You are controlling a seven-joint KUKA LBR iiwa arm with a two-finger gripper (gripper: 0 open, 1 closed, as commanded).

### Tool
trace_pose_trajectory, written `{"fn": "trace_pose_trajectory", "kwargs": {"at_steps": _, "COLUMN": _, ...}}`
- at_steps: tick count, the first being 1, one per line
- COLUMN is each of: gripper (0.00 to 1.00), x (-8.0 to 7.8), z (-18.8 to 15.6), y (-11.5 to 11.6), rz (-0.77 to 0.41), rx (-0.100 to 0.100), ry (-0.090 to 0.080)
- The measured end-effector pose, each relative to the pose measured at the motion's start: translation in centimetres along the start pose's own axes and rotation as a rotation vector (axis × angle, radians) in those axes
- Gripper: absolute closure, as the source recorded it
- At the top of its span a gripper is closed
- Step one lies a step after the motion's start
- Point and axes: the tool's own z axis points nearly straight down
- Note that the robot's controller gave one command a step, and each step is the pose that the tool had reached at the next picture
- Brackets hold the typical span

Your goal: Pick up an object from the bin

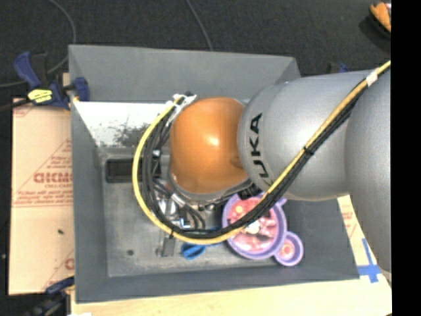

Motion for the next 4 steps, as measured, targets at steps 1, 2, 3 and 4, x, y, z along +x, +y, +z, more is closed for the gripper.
{"fn": "trace_pose_trajectory", "kwargs": {"at_steps": 1, "gripper": 0.0, "x": -0.2, "z": -0.4, "y": -0.1, "rz": 0.006, "rx": -0.002, "ry": -0.007}}
{"fn": "trace_pose_trajectory", "kwargs": {"at_steps": 2, "gripper": 0.0, "x": -10.0, "z": 12.1, "y": -9.6, "rz": 0.156, "rx": -0.006, "ry": -0.005}}
{"fn": "trace_pose_trajectory", "kwargs": {"at_steps": 3, "gripper": 0.0, "x": -8.5, "z": 11.5, "y": -8.1, "rz": 0.01, "rx": -0.004, "ry": -0.029}}
{"fn": "trace_pose_trajectory", "kwargs": {"at_steps": 4, "gripper": 0.0, "x": -7.4, "z": 11.7, "y": -9.3, "rz": 0.272, "rx": -0.013, "ry": -0.014}}
